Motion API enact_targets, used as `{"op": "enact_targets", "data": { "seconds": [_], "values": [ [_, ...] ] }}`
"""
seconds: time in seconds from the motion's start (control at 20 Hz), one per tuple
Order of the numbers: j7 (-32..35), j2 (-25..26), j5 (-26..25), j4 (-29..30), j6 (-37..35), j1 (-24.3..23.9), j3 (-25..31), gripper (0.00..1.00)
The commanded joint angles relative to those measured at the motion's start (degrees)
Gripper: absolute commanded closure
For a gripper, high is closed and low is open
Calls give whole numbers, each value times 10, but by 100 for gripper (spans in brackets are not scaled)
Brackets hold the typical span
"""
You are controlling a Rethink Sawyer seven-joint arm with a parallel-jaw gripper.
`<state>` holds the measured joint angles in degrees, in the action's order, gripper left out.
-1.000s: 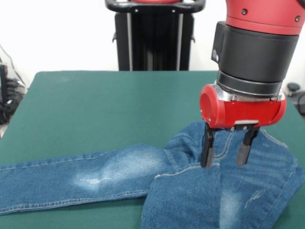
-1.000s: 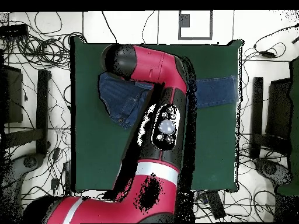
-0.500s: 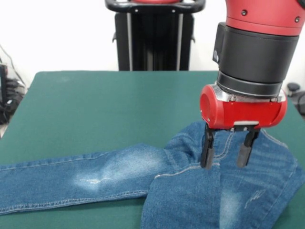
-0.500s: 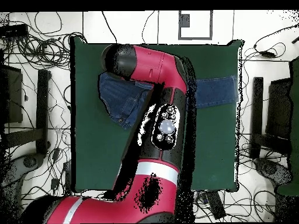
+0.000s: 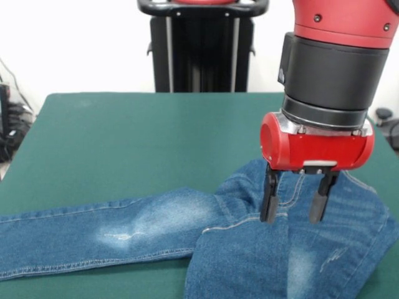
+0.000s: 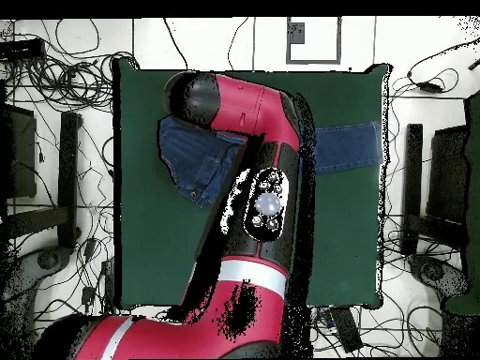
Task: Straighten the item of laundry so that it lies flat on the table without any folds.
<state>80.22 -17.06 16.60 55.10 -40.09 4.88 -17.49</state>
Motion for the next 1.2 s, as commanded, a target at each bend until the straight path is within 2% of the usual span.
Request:
{"op": "enact_targets", "data": {
  "seconds": [0.05,0.6,1.2],
  "values": [
    [159,22,10,106,20,6,51,0],
    [138,12,-1,125,3,7,45,0],
    [137,10,-7,144,45,6,49,0]
  ]
}}
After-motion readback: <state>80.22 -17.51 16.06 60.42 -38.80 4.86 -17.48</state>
